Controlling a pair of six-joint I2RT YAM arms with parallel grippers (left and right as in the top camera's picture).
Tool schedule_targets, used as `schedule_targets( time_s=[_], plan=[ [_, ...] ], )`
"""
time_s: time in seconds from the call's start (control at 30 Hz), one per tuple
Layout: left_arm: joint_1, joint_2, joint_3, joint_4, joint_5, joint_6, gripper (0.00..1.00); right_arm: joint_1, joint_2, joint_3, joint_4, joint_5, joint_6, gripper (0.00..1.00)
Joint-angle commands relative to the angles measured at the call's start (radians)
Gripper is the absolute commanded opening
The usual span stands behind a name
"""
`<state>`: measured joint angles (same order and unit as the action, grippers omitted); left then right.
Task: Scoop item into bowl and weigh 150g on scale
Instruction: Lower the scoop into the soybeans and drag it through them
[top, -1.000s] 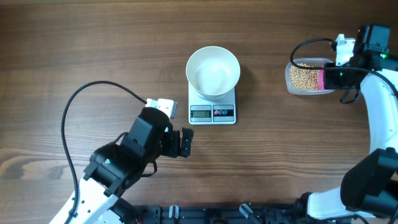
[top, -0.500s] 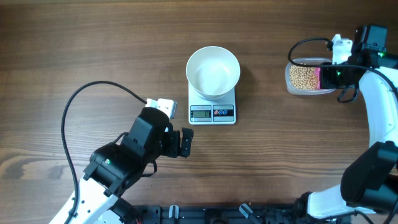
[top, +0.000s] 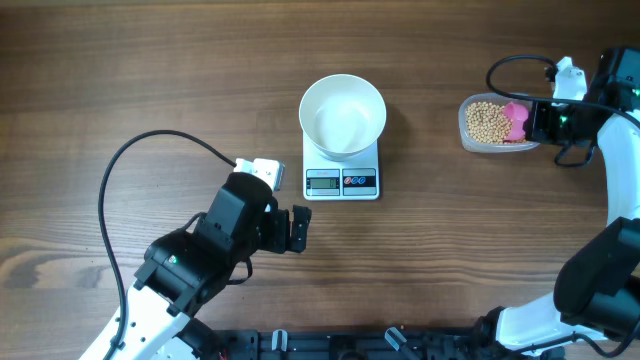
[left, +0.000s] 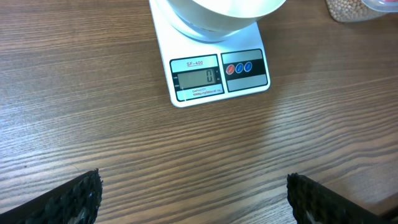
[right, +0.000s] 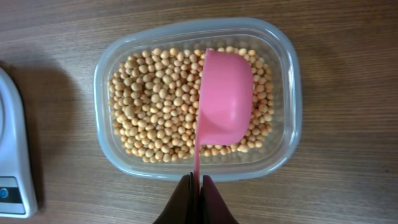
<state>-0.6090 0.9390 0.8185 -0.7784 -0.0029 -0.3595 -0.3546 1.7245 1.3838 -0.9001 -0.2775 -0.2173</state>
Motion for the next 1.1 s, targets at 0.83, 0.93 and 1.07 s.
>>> schedule_targets(
  time_s=[0.83, 0.93, 1.07],
  plan=[
    [-0.003, 0.004, 0.014, 0.003, -0.017, 0.015, 1.00, -0.058, 0.071, 0.014, -0.045, -0.353, 0.011, 0.04],
    [-0.004, 0.004, 0.014, 0.003, -0.017, 0.015, 1.00, -0.093, 0.073, 0.014, -0.055, -0.355, 0.019, 0.04],
    [-0.003, 0.004, 0.014, 0.003, -0.017, 0.015, 1.00, -0.132, 0.097, 0.013, -0.067, -0.365, 0.016, 0.04]
  ],
)
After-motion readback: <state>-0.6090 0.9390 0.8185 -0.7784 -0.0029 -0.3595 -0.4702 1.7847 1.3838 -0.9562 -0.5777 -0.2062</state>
